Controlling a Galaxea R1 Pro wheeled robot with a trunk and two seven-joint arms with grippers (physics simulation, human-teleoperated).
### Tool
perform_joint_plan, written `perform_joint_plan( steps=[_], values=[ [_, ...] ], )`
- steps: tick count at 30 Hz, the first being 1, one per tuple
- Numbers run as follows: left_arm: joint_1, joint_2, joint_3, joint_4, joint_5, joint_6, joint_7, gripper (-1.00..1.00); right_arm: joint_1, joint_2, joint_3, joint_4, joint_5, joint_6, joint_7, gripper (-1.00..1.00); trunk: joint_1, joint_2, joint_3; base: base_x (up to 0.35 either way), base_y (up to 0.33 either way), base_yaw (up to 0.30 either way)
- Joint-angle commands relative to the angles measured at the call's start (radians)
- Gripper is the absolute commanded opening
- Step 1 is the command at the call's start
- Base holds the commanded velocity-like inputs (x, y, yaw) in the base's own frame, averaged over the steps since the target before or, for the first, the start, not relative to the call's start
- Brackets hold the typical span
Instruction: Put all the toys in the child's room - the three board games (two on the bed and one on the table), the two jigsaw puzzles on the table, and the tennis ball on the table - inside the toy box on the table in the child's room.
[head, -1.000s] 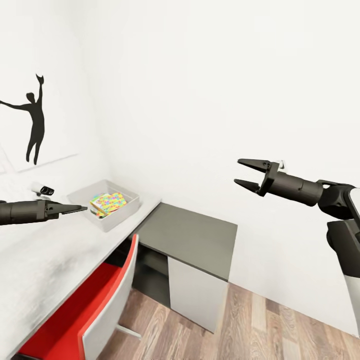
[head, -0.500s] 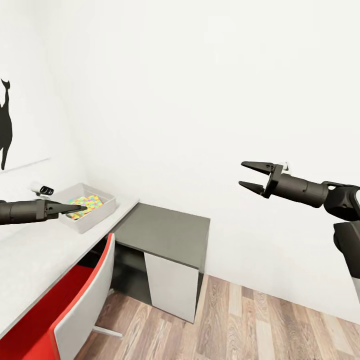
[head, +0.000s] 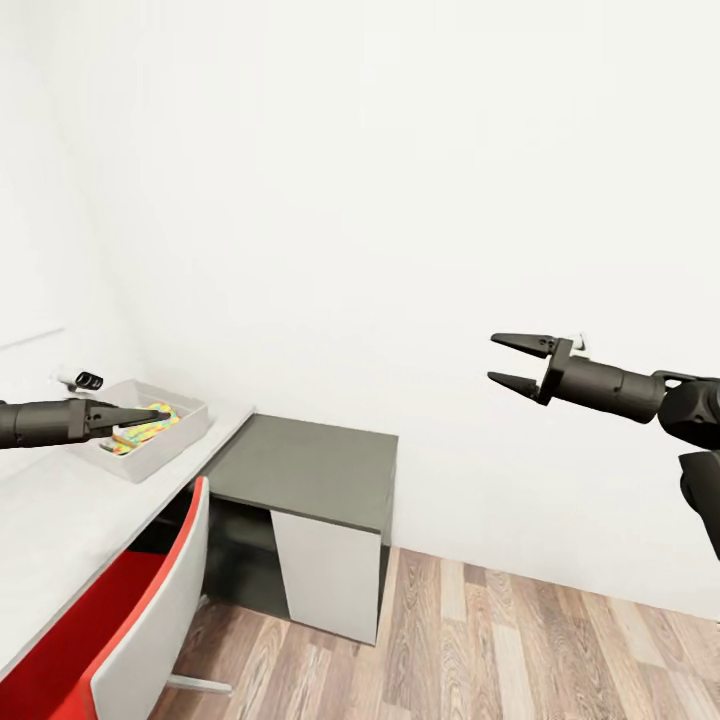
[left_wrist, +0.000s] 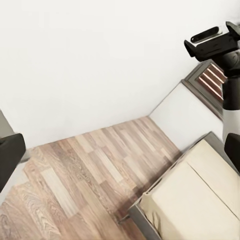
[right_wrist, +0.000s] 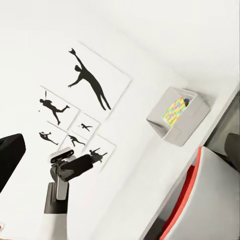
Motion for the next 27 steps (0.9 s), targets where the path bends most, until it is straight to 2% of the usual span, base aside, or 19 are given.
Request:
perform_joint_plan(
  steps=[1, 9, 12, 15, 19, 22, 24, 25, 27],
  values=[
    [-0.001, 0.001, 0.0, 0.0, 0.0, 0.011, -0.004, 1.0, -0.001, -0.002, 0.001, 0.002, -0.01, 0.0, -0.01, 1.0, 0.001, -0.002, -0.001, -0.005, 0.014, -0.206],
    [-0.001, 0.001, 0.0, 0.0, 0.001, 0.011, -0.004, 1.0, 0.002, -0.008, -0.001, 0.06, -0.01, 0.0, -0.01, 1.0, 0.001, -0.002, 0.01, -0.002, 0.004, -0.206],
    [-0.001, 0.001, 0.0, 0.0, 0.005, 0.011, -0.004, 1.0, 0.016, -0.025, 0.0, 0.099, -0.009, 0.0, -0.01, 1.0, 0.001, -0.002, 0.015, 0.0, 0.001, -0.206],
    [-0.001, 0.001, 0.0, 0.0, 0.008, 0.011, -0.004, 1.0, 0.051, -0.053, 0.0, 0.141, -0.009, 0.0, -0.011, 1.0, 0.001, -0.002, 0.019, 0.0, 0.0, -0.206],
    [-0.001, 0.001, -0.001, 0.0, 0.009, 0.011, -0.004, 1.0, 0.089, -0.067, 0.0, 0.185, 0.002, 0.0, -0.011, 1.0, 0.001, -0.002, 0.025, 0.0, 0.0, -0.206],
    [-0.001, 0.001, -0.001, 0.0, 0.009, 0.011, -0.004, 1.0, 0.117, -0.072, 0.001, 0.218, 0.048, 0.0, -0.012, 1.0, 0.001, -0.002, 0.029, 0.0, 0.0, -0.206],
    [-0.001, 0.001, -0.003, 0.0, 0.009, 0.011, -0.004, 1.0, 0.134, -0.071, 0.003, 0.238, 0.117, 0.0, -0.012, 1.0, 0.001, -0.002, 0.032, 0.0, 0.0, -0.206],
    [-0.001, 0.001, -0.004, 0.0, 0.009, 0.011, -0.004, 1.0, 0.144, -0.068, 0.006, 0.25, 0.181, 0.0, -0.012, 1.0, 0.001, -0.002, 0.033, 0.0, 0.0, -0.207],
    [-0.001, 0.0, -0.005, 0.0, 0.009, 0.011, -0.004, 1.0, 0.151, -0.062, 0.01, 0.264, 0.255, 0.0, -0.012, 1.0, 0.001, -0.002, 0.036, 0.0, 0.0, -0.207]
  ],
)
